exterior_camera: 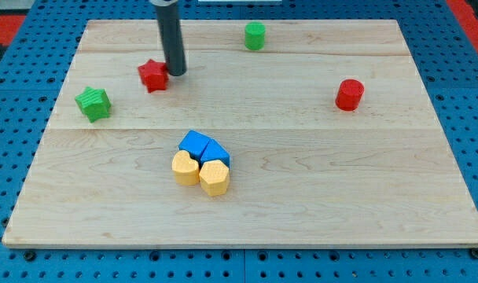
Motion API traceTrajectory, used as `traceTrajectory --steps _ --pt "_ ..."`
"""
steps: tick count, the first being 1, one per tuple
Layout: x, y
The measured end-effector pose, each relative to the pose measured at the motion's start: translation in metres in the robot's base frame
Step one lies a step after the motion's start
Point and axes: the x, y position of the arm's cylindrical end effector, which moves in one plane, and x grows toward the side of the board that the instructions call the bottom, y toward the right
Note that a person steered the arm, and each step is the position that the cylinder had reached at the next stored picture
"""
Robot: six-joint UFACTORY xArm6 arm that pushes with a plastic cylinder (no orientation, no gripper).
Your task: Move the green circle into the green star and red star
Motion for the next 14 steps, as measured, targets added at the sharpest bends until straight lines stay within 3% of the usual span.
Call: traceTrajectory --steps 2,3,5,6,7,9,10,12,14 --pt "0.015 -0.071" --pt "0.007 -0.021" --pt "-0.043 0.150" --pt "-0.053 0.184" --pt "-0.096 0.180" --pt "-0.090 0.078" --pt "-0.103 0.067" --pt "-0.064 -0.029" --pt "-0.015 -0.062"
